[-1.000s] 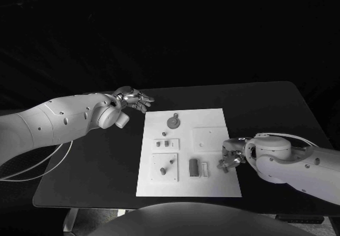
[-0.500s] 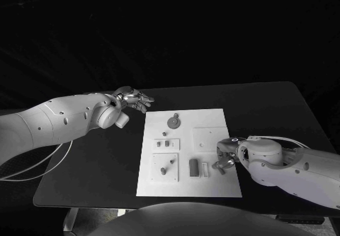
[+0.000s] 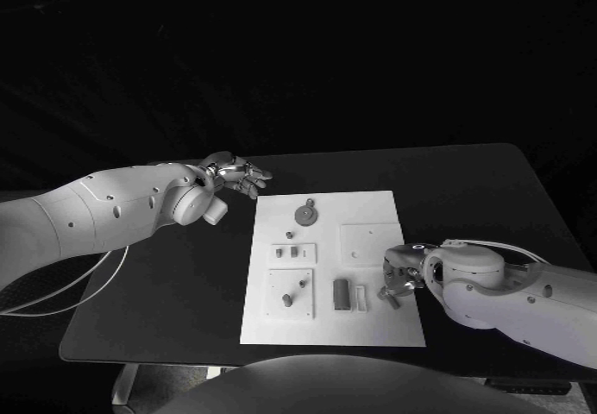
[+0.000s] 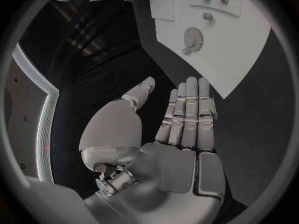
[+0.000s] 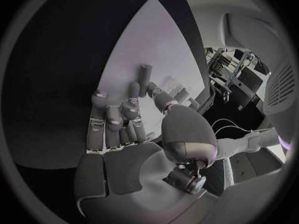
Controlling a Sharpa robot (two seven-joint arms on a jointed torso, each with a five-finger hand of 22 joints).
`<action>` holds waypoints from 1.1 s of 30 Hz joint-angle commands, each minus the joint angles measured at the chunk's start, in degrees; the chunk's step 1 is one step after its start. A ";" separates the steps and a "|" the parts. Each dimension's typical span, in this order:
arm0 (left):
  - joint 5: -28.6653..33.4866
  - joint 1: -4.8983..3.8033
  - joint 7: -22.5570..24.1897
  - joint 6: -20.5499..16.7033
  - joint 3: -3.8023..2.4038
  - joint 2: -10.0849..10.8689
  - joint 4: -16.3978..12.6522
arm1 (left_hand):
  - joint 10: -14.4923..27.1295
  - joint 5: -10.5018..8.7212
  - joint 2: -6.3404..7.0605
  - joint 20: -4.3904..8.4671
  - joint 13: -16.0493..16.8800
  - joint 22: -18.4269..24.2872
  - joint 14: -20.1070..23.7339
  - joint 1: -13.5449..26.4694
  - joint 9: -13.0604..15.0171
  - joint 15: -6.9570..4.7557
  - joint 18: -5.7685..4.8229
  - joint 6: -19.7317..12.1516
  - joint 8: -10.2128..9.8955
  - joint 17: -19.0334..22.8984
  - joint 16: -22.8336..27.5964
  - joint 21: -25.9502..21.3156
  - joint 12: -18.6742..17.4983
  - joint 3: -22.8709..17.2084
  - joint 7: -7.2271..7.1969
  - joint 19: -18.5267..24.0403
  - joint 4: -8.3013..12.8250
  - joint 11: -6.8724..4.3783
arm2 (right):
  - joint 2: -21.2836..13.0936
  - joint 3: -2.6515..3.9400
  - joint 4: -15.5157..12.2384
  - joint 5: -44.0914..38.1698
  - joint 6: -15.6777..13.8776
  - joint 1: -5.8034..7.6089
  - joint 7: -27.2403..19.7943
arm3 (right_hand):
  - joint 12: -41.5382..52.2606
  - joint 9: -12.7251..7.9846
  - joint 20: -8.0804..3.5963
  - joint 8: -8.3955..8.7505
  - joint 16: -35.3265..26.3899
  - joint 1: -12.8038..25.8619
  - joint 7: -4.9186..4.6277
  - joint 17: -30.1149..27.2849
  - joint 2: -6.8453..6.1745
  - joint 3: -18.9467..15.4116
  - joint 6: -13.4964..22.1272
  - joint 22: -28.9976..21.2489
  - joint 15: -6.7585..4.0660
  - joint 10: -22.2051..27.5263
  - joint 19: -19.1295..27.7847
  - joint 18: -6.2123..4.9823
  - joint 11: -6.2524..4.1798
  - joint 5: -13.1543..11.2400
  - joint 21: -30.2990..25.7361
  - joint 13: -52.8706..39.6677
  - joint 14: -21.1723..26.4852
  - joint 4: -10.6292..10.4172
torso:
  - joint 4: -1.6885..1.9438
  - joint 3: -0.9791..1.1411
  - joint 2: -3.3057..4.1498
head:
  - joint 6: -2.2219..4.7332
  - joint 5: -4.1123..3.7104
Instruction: Assemble the parts on the task board
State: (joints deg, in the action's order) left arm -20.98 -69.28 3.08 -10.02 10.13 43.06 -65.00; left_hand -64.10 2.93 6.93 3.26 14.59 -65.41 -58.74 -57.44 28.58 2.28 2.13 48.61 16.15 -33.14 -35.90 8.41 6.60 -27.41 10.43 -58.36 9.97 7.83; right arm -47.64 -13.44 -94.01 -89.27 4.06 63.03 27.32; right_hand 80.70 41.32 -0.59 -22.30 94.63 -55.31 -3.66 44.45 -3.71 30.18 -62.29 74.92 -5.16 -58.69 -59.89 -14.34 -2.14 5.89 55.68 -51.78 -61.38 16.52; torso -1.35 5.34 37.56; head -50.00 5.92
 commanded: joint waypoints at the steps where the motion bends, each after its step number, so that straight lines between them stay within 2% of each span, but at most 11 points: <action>1: -0.28 -0.05 -0.16 0.77 -0.02 -0.04 -0.20 | 0.37 -0.08 0.30 -0.09 -0.10 -0.07 -0.09 0.06 -0.09 0.22 0.42 -0.30 0.39 -0.11 0.29 -0.21 0.36 0.31 0.01 0.08 -0.03 -0.13 | -0.72 -0.64 0.79 6.19 0.41 -0.72 0.93 | -0.50 -9.45 0.46 0.26 -0.45 -3.54 -0.20 0.03 1.81 3.21 0.27 0.71 0.19 -0.42 -0.12 -0.66 -0.06 0.37 -0.07 -0.07 -0.34 0.17 | -0.01 0.02 -0.02 | 0.00 0.01; 6: -0.30 -0.05 -0.20 0.74 -0.02 -0.03 -0.20 | 0.39 -0.09 0.32 -0.09 -0.11 -0.08 -0.08 0.03 -0.10 0.22 0.42 -0.32 0.39 -0.13 0.31 -0.23 0.36 0.31 0.01 0.10 -0.01 -0.12 | -1.15 -0.62 1.35 10.54 -1.69 -0.66 1.22 | -0.53 -9.54 0.53 0.22 -0.46 -3.24 -0.22 0.06 1.93 4.13 0.22 0.71 0.22 -0.49 -0.31 -0.66 -0.06 0.33 -0.04 -0.11 -0.44 0.20 | 0.00 0.01 -0.01 | 0.00 0.08; 14: -0.45 -0.05 -0.27 0.74 -0.02 -0.05 -0.12 | 0.41 -0.09 0.33 -0.10 -0.12 -0.09 -0.07 0.02 -0.10 0.23 0.42 -0.34 0.40 -0.16 0.34 -0.25 0.36 0.32 0.02 0.11 0.01 -0.11 | -1.58 -0.51 1.69 23.53 -7.94 0.10 1.07 | -0.47 -9.54 0.49 0.07 -0.37 -2.90 -0.18 0.11 1.96 4.57 0.06 0.75 0.19 -0.57 -0.57 -0.66 -0.09 0.27 0.09 -0.21 -0.61 0.24 | 0.03 -0.01 0.00 | 0.00 0.08; 22: -0.53 -0.05 -0.44 0.83 -0.02 -0.07 -0.09 | 0.42 -0.09 0.34 -0.11 -0.12 -0.11 -0.07 0.02 -0.10 0.23 0.42 -0.36 0.41 -0.20 0.37 -0.27 0.37 0.33 0.03 0.11 0.02 -0.11 | -1.44 -0.45 0.88 36.76 -11.53 0.36 1.07 | -0.34 -9.51 0.33 -0.14 -0.27 -2.64 -0.08 0.22 1.91 4.93 -0.18 0.79 0.10 -0.75 -0.95 -0.66 -0.20 0.24 0.29 -0.33 -0.91 0.25 | 0.08 -0.02 0.01 | 0.00 0.23; 28: -0.59 -0.05 -0.49 0.85 -0.01 -0.08 -0.09 | 0.42 -0.09 0.35 -0.12 -0.13 -0.12 -0.06 0.02 -0.10 0.24 0.42 -0.36 0.42 -0.22 0.39 -0.28 0.37 0.34 0.03 0.11 0.02 -0.10 | -1.29 -0.45 -0.02 39.19 -13.71 0.36 0.95 | -0.32 -9.52 0.28 -0.18 -0.26 -2.53 -0.06 0.34 1.91 5.01 -0.20 0.80 0.06 -0.78 -1.04 -0.66 -0.22 0.24 0.34 -0.36 -1.05 0.25 | 0.03 -0.03 0.01 | 0.00 0.26; 33: -0.60 -0.05 -0.51 0.88 -0.01 -0.09 -0.06 | 0.43 -0.09 0.35 -0.12 -0.13 -0.13 -0.06 0.02 -0.10 0.24 0.42 -0.37 0.42 -0.24 0.40 -0.29 0.38 0.34 0.03 0.11 0.02 -0.10 | -0.95 -0.45 -0.46 39.60 -13.81 0.36 0.81 | -0.31 -9.52 0.25 -0.20 -0.25 -2.47 -0.05 0.30 1.90 5.05 -0.21 0.80 0.05 -0.79 -1.09 -0.66 -0.23 0.23 0.35 -0.38 -1.06 0.26 | 0.02 0.00 0.02 | 0.00 0.24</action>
State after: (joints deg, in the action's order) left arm -21.37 -69.28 2.41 -9.89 10.14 43.05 -64.97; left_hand -64.11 2.93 6.93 3.25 14.55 -65.45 -58.73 -57.44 28.54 2.28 1.65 48.61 16.37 -33.31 -35.68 8.41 6.60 -27.41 10.43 -58.36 9.98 7.83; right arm -48.72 -13.88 -94.24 -52.23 -8.31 63.43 28.20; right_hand 80.32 31.75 -0.32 -22.26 94.38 -56.59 -3.63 44.70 -3.78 32.35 -62.32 74.91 -5.01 -59.20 -60.63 -14.32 -2.44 5.99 55.68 -52.11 -62.06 14.38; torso -1.31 5.31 37.57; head -50.00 6.19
